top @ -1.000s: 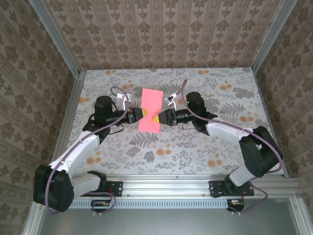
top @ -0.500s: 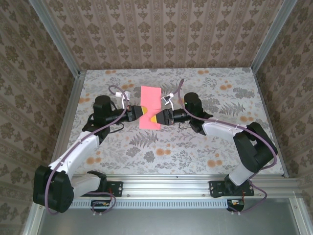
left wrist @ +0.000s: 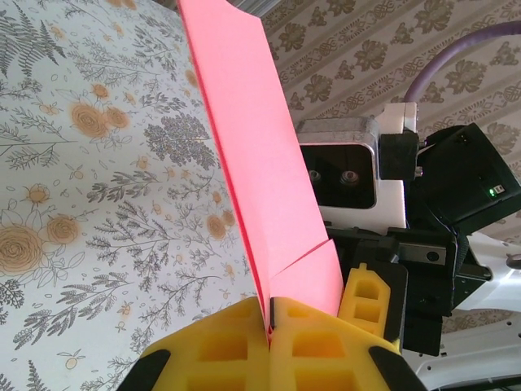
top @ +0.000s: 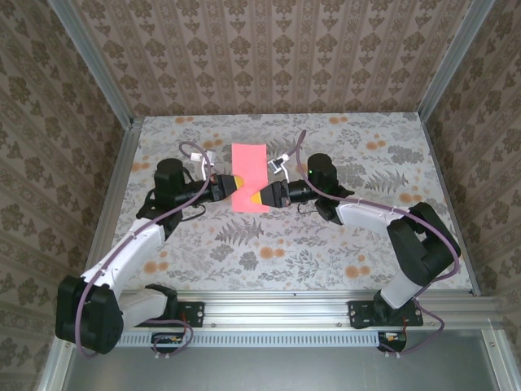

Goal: Fold a paper plane with a square sheet of paper (pick it up from the middle)
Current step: Turn over the paper at the center of the table.

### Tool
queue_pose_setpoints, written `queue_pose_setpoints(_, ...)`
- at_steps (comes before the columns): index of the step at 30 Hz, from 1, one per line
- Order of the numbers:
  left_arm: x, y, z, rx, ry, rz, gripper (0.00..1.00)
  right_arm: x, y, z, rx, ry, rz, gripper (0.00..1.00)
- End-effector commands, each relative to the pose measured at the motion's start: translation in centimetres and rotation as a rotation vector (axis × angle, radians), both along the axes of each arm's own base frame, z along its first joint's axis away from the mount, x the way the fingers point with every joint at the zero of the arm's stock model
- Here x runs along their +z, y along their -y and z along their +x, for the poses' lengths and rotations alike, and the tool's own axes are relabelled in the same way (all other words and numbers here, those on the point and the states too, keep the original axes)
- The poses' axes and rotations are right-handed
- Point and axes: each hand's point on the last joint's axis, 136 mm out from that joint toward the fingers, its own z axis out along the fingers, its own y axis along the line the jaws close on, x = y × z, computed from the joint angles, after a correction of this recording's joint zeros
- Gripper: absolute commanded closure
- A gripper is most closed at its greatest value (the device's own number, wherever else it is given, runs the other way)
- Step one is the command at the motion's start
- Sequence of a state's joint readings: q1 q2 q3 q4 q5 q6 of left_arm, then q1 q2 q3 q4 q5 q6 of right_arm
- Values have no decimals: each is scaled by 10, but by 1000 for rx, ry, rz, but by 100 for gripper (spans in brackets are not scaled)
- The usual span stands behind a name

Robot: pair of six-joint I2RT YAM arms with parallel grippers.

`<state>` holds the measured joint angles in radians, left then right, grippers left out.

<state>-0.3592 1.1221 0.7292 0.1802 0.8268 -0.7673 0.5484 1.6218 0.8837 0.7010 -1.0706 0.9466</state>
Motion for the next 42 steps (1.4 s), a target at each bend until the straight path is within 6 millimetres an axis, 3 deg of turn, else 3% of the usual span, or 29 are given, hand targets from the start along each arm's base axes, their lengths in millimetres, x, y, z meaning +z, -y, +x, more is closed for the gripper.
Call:
queue_pose_setpoints(1, 30, -5, 4, 23, 75, -32, 100, 2, 4, -4, 11, 21, 12, 92)
queue_pose_setpoints(6, 32, -5, 5, 24, 76, -38, 100, 2, 7, -7, 14, 20, 10, 95)
queue_pose_setpoints(8, 33, -5, 5, 24, 79, -39, 100, 1, 8, -7, 11, 11, 7, 85)
queue_pose_setpoints(13, 35, -6, 4, 30, 89, -41, 100, -3, 10, -7, 2, -4, 3, 83)
queue_pose_setpoints(20, 36, -7, 2, 31, 96, -41, 100, -1, 11, -6, -12, 7, 2, 100)
queue_pose_setpoints(25, 38, -7, 2, 30, 99, -43, 100, -3, 13, -8, -11, 13, 0, 100)
queue_pose_setpoints(27, 38, -7, 2, 30, 97, -43, 100, -4, 14, -9, -10, 8, -4, 88)
queue_pose_setpoints(30, 39, -7, 3, 32, 98, -43, 100, -5, 15, -13, 3, 6, -3, 85)
queue_pose_setpoints(33, 40, -7, 3, 33, 102, -43, 100, -7, 15, -15, 11, 0, -5, 87)
queue_pose_setpoints(35, 40, -7, 3, 35, 103, -43, 100, -8, 16, -15, 12, 4, -6, 100)
queue_pose_setpoints(40, 41, -7, 3, 36, 105, -44, 100, -11, 17, -14, -8, 12, -20, 100)
queue_pose_setpoints(42, 41, -7, 4, 36, 104, -44, 100, -11, 18, -14, -10, 7, -20, 82)
